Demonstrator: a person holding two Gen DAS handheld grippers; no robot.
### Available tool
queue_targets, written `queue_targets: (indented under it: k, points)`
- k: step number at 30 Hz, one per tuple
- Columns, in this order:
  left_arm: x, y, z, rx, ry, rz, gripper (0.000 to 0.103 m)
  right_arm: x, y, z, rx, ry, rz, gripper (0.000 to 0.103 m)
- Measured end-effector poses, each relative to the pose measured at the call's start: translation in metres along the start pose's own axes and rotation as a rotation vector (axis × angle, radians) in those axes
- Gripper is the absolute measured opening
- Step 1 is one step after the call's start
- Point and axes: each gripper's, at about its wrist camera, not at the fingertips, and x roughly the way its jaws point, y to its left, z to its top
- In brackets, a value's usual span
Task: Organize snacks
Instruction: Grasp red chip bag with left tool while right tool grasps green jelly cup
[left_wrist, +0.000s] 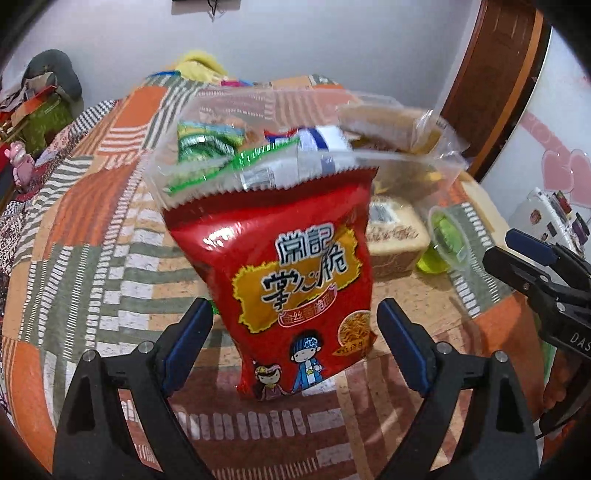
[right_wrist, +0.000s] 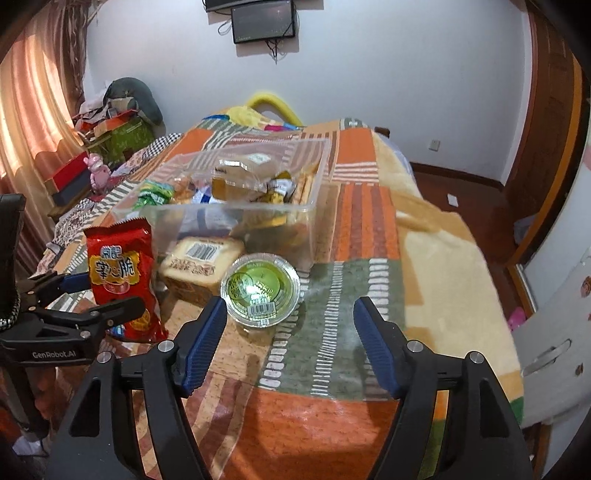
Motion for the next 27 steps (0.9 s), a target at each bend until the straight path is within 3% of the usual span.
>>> queue_targets:
  k: [9, 12, 17, 21, 25, 27]
  points:
    - [0.018, -0.002, -0.002, 0.017, 0.021, -0.002, 0.091, 0.034, 0.015, -0.003, -0.04, 0.101, 0.021, 0.07]
    - [0.02, -0.005, -0.002, 0.029, 0.021, -0.017, 0.081, 0.042, 0.017, -0.004, -0.038, 0.11, 0.013, 0.069]
    - [0.013, -0.003, -0.004, 0.017, 0.004, -0.06, 0.063, 0.04, 0.017, -0.006, -0.023, 0.087, 0.015, 0.042]
    - [0.003, 0.001, -0.006, 0.012, -0.012, -0.064, 0.062, 0.033, 0.018, -0.007, -0.031, 0.066, 0.009, 0.038]
    - [-0.012, 0.0, -0.009, 0.017, -0.038, -0.063, 0.061, 0.024, 0.016, -0.01, -0.028, 0.059, 0.021, 0.013]
    - [-0.019, 0.0, -0.008, 0.017, -0.05, -0.064, 0.061, 0.023, 0.016, -0.01, -0.031, 0.064, 0.024, 0.012]
